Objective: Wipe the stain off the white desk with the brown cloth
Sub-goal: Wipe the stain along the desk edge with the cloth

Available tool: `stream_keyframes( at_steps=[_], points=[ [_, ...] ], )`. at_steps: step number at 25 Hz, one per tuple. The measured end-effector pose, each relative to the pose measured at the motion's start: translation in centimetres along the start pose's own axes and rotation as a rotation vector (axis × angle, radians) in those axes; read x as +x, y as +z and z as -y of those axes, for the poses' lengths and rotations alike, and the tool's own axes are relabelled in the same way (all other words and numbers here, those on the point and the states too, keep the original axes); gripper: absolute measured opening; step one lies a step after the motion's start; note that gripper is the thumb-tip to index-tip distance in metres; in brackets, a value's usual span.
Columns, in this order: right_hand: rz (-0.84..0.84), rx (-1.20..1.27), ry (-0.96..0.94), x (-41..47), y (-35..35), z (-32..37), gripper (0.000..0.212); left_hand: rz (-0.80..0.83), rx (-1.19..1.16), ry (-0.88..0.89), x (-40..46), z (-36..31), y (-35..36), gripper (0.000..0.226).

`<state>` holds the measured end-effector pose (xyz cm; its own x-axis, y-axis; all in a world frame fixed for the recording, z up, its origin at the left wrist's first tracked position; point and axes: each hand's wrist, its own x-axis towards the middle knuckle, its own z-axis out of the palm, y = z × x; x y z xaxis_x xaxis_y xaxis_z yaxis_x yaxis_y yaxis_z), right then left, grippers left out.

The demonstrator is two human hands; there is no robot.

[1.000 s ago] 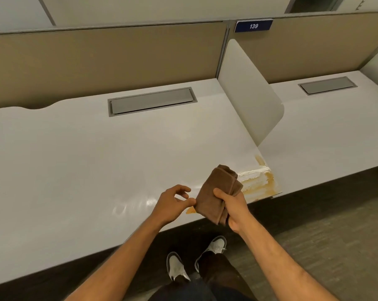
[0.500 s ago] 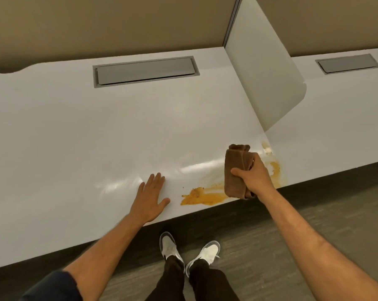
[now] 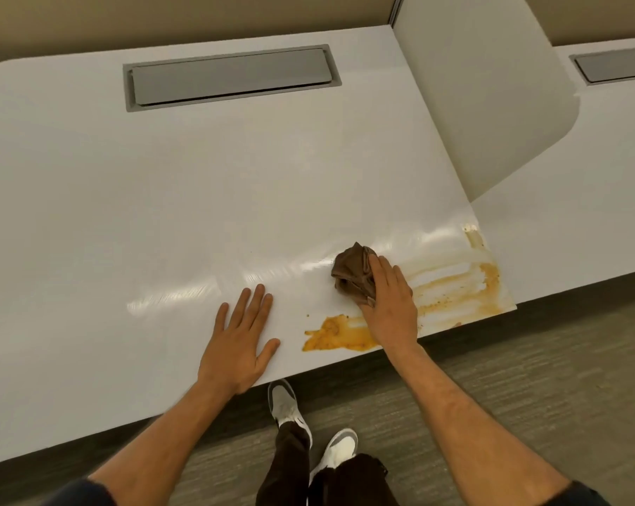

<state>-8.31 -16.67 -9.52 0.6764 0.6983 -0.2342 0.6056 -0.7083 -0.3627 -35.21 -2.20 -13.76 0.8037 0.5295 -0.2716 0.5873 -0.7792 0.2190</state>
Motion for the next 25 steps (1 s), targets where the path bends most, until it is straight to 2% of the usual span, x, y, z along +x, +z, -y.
stream_keyframes(
  at_steps=[4,7,10,13,15,17,20,22,25],
  points=[
    [-0.145,0.050,0.074,0.3,1.2,2.0,0.082,-0.012,0.016,0.002,0.3,0.3,0.5,0.080],
    [-0.140,0.110,-0.020,0.0,2.4,4.8,0.075,-0.032,0.037,-0.001,0.5,0.4,1.0,0.081],
    [-0.094,0.350,-0.094,0.6,1.7,5.6,0.067,-0.048,0.061,-0.003,0.5,0.6,1.3,0.082],
    [-0.141,0.630,0.008,1.9,-2.5,3.0,0.065,-0.040,0.047,0.003,0.5,0.5,1.0,0.080],
    [-0.205,0.601,0.098,2.6,-5.6,-0.2,0.061,-0.034,0.036,0.001,0.4,0.3,0.7,0.080],
    [-0.171,0.521,0.128,2.1,-7.3,-2.5,0.054,-0.026,0.029,-0.002,0.2,0.2,0.5,0.080],
    [-0.054,0.410,0.108,-0.8,-4.4,-2.2,0.056,-0.036,0.021,0.000,0.4,0.5,0.7,0.079],
    [-0.107,0.351,0.094,-2.5,-1.7,-0.4,0.066,-0.050,0.032,0.005,0.5,0.6,1.1,0.079],
    [-0.211,0.407,0.086,-2.8,0.6,2.3,0.066,-0.069,0.049,0.007,0.6,0.8,1.5,0.080]
  ],
)
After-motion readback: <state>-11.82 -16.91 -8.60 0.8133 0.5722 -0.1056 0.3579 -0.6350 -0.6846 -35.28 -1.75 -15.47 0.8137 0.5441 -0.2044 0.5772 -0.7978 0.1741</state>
